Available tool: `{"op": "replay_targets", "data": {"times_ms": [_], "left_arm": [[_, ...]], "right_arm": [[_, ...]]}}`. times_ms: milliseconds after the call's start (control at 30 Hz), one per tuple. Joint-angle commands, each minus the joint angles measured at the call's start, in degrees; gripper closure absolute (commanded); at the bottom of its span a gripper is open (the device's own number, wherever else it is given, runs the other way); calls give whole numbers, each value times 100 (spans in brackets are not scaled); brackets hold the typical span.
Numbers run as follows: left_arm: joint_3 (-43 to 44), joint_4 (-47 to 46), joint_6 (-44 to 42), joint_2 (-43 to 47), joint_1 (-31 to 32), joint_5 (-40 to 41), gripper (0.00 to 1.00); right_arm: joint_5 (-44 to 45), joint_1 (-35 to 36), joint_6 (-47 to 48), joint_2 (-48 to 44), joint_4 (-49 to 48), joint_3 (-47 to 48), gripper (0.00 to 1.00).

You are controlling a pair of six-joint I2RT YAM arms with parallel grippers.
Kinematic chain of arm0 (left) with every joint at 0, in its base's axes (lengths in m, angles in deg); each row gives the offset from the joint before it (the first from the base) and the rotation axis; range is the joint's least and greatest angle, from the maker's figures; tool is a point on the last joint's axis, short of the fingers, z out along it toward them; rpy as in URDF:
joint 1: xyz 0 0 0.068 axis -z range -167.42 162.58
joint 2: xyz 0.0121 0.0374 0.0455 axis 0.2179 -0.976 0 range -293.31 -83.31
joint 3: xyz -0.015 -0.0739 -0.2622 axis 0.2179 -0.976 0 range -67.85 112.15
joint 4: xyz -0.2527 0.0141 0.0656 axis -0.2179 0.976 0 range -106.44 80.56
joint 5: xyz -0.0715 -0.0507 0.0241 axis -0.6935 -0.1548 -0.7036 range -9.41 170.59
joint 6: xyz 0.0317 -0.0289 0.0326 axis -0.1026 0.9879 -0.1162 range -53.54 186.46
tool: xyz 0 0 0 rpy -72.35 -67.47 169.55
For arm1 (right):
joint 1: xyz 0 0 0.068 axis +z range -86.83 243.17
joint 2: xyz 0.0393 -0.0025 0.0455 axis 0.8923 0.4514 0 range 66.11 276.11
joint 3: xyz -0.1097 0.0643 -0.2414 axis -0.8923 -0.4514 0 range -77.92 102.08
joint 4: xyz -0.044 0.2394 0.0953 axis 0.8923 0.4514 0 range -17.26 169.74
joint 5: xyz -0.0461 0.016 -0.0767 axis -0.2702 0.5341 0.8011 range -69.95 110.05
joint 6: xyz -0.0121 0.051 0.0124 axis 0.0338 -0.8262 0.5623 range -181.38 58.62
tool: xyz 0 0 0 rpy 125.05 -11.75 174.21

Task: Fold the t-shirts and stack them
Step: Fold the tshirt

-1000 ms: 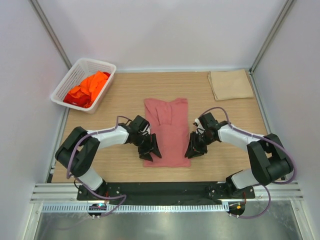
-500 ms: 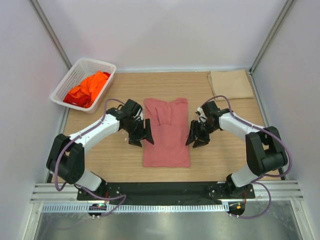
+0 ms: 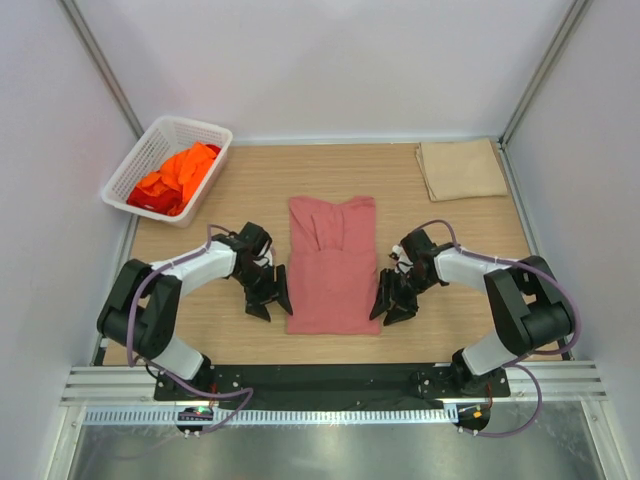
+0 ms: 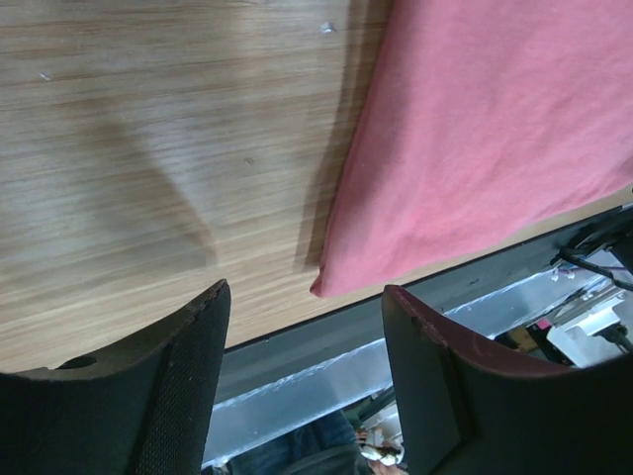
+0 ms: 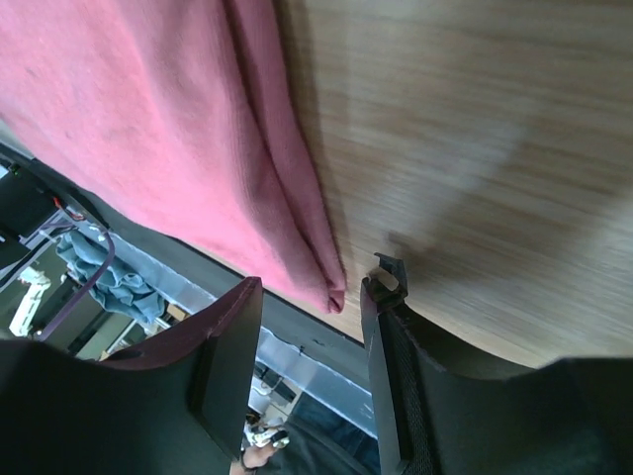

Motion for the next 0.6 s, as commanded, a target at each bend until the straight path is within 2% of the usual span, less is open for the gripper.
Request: {"op": "replay_targets", "data": {"times_ms": [0,267,567], "left_arm": [[-123,-422,119,-122,2,-286,37],[-150,-924,216,-394,54,-322,47],[-334,-1354,401,-650,186,-410,53]], "right_arm": [[121,84,-240,-244,-618,-248,49],[675,84,-214,-359,-768,-354,50],[711,93,-276,-280,-1181,-530,51]]}}
